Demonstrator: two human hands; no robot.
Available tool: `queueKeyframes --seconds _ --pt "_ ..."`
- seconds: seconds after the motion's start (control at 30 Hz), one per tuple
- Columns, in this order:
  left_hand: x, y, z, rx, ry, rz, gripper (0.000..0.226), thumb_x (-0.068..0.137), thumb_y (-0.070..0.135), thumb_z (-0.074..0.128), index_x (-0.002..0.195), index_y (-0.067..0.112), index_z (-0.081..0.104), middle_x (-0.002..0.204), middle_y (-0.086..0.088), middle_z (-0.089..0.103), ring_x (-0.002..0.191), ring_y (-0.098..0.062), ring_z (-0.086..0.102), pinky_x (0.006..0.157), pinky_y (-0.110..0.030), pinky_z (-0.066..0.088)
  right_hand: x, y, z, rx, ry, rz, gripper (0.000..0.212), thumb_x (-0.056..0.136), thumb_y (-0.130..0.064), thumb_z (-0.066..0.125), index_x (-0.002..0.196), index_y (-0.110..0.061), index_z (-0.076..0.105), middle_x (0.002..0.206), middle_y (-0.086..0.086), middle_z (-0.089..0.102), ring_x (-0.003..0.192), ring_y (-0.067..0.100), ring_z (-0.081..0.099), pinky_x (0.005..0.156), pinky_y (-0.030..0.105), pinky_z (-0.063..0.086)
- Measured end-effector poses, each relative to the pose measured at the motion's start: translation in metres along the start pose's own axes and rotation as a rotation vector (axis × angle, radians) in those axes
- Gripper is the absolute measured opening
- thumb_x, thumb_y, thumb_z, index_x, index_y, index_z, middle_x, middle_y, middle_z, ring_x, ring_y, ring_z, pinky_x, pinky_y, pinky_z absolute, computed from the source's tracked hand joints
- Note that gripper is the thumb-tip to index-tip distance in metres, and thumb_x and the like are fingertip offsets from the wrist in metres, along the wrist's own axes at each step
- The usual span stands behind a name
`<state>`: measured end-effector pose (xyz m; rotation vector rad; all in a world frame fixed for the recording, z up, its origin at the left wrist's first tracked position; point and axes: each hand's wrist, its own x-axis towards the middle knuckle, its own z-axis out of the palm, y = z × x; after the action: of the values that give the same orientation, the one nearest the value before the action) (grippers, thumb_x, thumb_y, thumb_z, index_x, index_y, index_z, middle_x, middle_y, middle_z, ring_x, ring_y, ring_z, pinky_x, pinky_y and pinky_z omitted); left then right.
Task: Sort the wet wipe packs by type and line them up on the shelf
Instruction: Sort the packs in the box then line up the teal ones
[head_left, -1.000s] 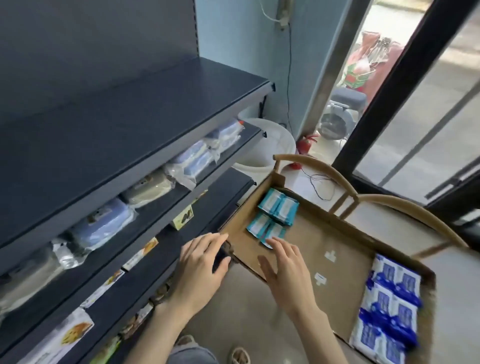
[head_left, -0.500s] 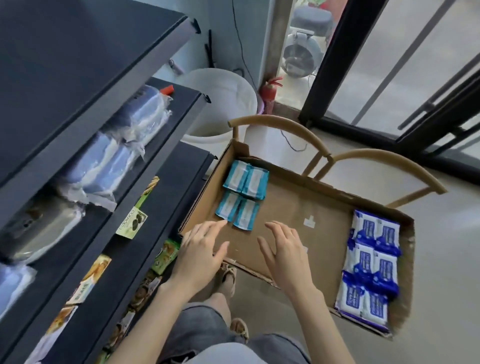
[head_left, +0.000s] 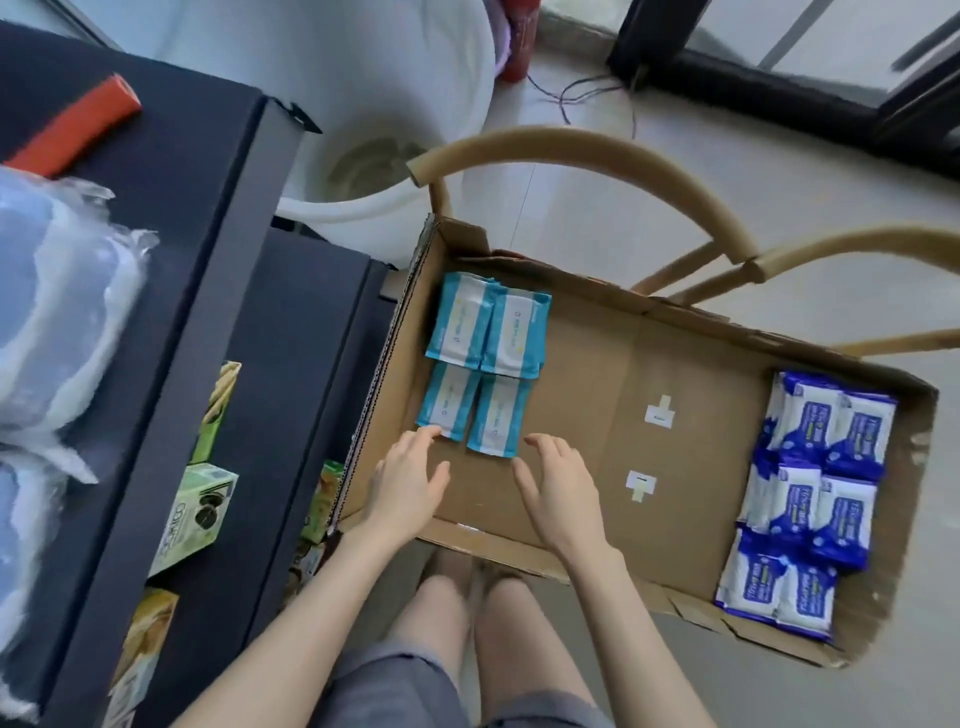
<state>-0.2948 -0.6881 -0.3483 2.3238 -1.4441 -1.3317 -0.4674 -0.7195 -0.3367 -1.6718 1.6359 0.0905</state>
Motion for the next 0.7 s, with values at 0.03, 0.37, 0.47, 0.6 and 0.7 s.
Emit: queueKeyframes --seconds 0.03,0.37,0.47,0.6,0.7 --pt "0.013 -0.005 0.007 -0.02 -0.011 -0.033 0.042 0.094 0.019 0.051 0.135 0.017 0.044 0.131 -0.003 0.05 0.119 -0.022 0.048 0.101 -0.037 0.037 0.013 0.003 0.008 0.012 -0.016 0.022 0.037 0.098 -0.03 0.046 0.131 -0.013 0.048 0.133 0.001 0.051 0.119 0.021 0.045 0.093 0.028 0.037" --pt "0.124 -0.061 0.092 -0.205 0.126 -0.386 0.063 0.092 0.028 0.059 0.143 0.006 0.03 0.141 -0.014 0.037 0.13 -0.03 0.036 0.104 -0.038 0.031 0.116 0.046 0.111 0.171 -0.067 0.233 0.059 0.093 -0.029 0.057 0.141 -0.003 0.033 0.138 0.011 0.044 0.125 0.027 0.043 0.101 0.035 0.038" --pt "0.139 -0.067 0.112 -0.239 0.238 -0.442 0.067 0.088 0.033 0.063 0.141 0.005 0.034 0.137 -0.014 0.039 0.128 -0.029 0.036 0.103 -0.036 0.03 0.13 0.055 0.134 0.237 0.028 0.325 0.068 0.088 -0.029 0.064 0.141 -0.001 0.032 0.135 0.014 0.042 0.124 0.028 0.042 0.102 0.037 0.037" --pt "0.151 -0.072 0.128 -0.247 0.352 -0.447 0.061 0.082 0.036 0.07 0.129 0.005 0.046 0.126 -0.013 0.044 0.118 -0.028 0.038 0.097 -0.032 0.029 0.147 0.062 0.152 0.285 0.163 0.407 0.068 0.083 -0.03 0.071 0.135 -0.002 0.038 0.127 0.014 0.045 0.116 0.029 0.045 0.101 0.04 0.039" --pt "0.156 -0.076 0.133 -0.255 0.378 -0.478 0.054 0.078 0.035 0.073 0.118 0.007 0.05 0.118 -0.012 0.049 0.113 -0.027 0.04 0.092 -0.03 0.03 0.155 0.069 0.16 0.381 0.194 0.459 0.058 0.078 -0.028 0.075 0.123 -0.007 0.045 0.117 0.007 0.053 0.106 0.026 0.053 0.093 0.044 0.044"
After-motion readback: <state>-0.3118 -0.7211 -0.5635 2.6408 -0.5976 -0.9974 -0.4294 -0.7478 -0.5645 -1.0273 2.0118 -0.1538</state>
